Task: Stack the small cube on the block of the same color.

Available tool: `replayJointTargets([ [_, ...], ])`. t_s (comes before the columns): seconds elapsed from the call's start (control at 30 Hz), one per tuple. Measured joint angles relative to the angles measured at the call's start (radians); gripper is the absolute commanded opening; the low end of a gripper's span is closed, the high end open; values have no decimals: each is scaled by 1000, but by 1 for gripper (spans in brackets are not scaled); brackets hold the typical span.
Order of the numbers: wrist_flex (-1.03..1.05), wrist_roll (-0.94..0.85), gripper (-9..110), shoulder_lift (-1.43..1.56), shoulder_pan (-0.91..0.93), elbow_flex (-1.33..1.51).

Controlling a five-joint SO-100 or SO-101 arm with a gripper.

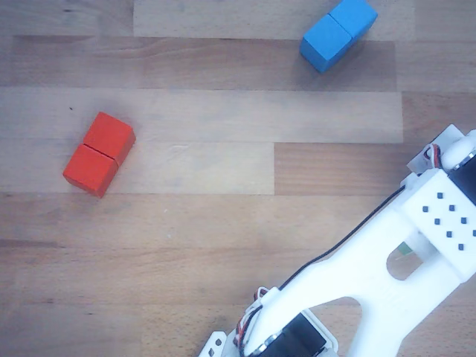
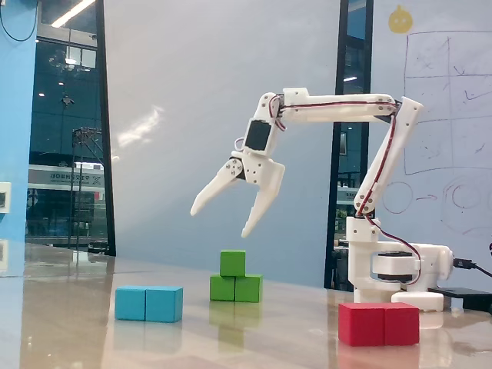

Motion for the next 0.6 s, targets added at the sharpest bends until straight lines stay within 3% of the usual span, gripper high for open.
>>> replayJointTargets([
  [0.17, 0, 0, 36, 101, -110, 0],
  [0.6, 0, 0, 36, 176, -634, 41],
])
